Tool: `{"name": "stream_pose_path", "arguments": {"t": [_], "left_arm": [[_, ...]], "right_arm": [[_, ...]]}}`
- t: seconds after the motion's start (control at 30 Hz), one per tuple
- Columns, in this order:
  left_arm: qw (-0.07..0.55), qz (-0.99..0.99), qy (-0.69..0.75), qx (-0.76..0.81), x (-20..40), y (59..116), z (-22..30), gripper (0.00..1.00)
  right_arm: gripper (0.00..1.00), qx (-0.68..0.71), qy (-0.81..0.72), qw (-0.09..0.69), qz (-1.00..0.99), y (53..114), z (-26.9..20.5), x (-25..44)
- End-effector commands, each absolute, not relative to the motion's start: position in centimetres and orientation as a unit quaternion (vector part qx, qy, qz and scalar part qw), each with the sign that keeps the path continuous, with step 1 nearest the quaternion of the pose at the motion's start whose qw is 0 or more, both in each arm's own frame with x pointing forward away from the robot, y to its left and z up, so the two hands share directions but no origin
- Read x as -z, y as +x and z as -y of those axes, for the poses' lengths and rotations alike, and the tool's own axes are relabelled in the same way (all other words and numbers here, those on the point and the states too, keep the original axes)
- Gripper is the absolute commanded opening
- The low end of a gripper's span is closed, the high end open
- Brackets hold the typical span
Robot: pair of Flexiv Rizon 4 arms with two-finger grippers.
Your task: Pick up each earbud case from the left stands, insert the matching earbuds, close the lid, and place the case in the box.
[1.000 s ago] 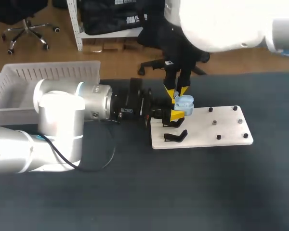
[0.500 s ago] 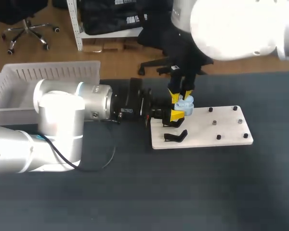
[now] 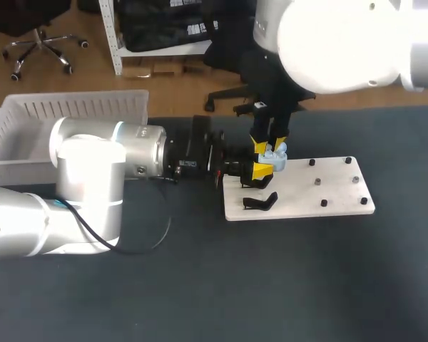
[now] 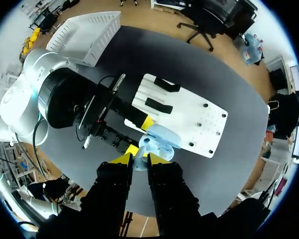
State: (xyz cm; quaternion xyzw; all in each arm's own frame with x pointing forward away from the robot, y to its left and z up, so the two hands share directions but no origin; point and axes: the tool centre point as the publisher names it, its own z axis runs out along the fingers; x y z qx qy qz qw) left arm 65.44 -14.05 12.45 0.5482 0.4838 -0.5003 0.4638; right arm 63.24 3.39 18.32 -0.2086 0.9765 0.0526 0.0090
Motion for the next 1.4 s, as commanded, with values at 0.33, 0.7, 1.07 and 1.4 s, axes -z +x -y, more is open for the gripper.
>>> {"name": "stream_pose_path", "arguments": {"t": [0.33,0.7,1.07,1.4], "left_arm": [[0.467,-0.483,0.547,0.499,-12.32,65.36,14.09,0.00],[0.467,-0.483,0.547,0.499,-12.32,65.36,14.09,0.00],[0.467,-0.483,0.547,0.499,-12.32,65.36,14.09,0.00],[0.467,-0.483,0.547,0.499,-12.32,65.36,14.09,0.00]], "right_arm": [[0.00,-0.053,-0.207,0.007,-0.977,63.63,-3.23,-17.91],[0.00,-0.056,-0.208,0.007,-0.976,63.67,-3.15,-17.65],[0.00,-0.056,-0.208,0.006,-0.977,63.92,-3.04,-17.47],[0.00,-0.056,-0.221,0.020,-0.973,63.97,-2.91,-17.75]]}}
